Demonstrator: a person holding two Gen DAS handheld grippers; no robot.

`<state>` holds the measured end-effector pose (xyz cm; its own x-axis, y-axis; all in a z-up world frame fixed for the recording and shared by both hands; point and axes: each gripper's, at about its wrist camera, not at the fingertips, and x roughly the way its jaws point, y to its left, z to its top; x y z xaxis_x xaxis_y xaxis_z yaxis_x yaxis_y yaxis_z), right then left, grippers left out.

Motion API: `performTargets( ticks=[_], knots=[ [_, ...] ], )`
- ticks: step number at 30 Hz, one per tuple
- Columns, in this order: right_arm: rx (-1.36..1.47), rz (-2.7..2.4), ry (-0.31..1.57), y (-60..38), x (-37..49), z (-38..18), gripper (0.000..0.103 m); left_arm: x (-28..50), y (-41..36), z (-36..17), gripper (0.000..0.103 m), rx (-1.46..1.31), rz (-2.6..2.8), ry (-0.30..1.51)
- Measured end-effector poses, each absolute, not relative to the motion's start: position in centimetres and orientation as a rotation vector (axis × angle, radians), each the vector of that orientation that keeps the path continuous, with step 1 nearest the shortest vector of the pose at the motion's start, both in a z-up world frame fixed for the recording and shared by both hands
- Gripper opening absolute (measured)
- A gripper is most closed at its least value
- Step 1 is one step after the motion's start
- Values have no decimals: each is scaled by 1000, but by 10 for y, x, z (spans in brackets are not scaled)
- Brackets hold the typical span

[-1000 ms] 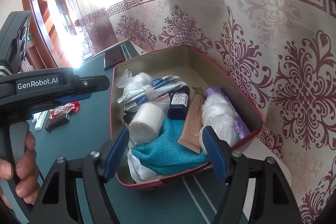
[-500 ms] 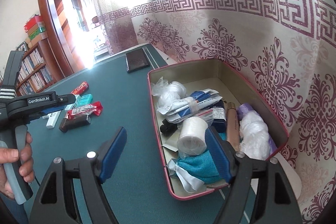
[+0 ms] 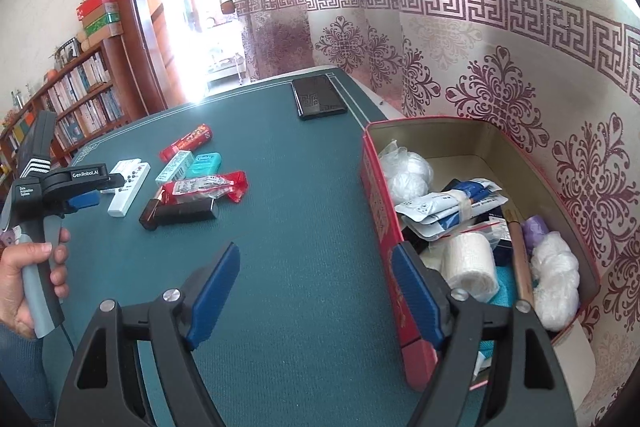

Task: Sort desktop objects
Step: 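Grasp the white remote with the left gripper while the right grasps the black lipstick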

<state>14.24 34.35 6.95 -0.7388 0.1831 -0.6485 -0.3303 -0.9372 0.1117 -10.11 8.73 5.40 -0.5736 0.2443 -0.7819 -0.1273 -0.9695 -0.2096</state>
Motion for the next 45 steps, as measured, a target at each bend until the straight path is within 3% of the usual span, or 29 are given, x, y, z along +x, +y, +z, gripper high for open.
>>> performTargets(
  ticks=[3,11,17,18,20,21,24,36,45],
  knots=[
    [-993,2694,309,336,133,66,82,-107,89,46,66,-1328,2575,-210],
    [-1064,2734,284,322,108,54,82,-119,109,33,66,-1327,2609,-54],
    [-1130,2752,274,314,91,48,82,-114,124,25,66,-1225,2679,168],
    [-1146,2758,280,313,88,47,82,-115,121,25,65,-1225,2671,151],
    [-1182,2767,294,309,80,45,82,-116,115,28,47,-1234,2672,124],
    [-1197,2770,296,306,76,44,82,-115,111,29,43,-1243,2659,89],
    [-1226,2782,245,295,64,42,82,-115,100,32,43,-1268,2625,-26],
    [-1262,2841,48,263,2,32,82,-111,85,41,43,-1276,2600,-172],
    [-1440,2943,210,255,-6,20,83,-113,81,39,43,-1288,2590,-206]
  ],
)
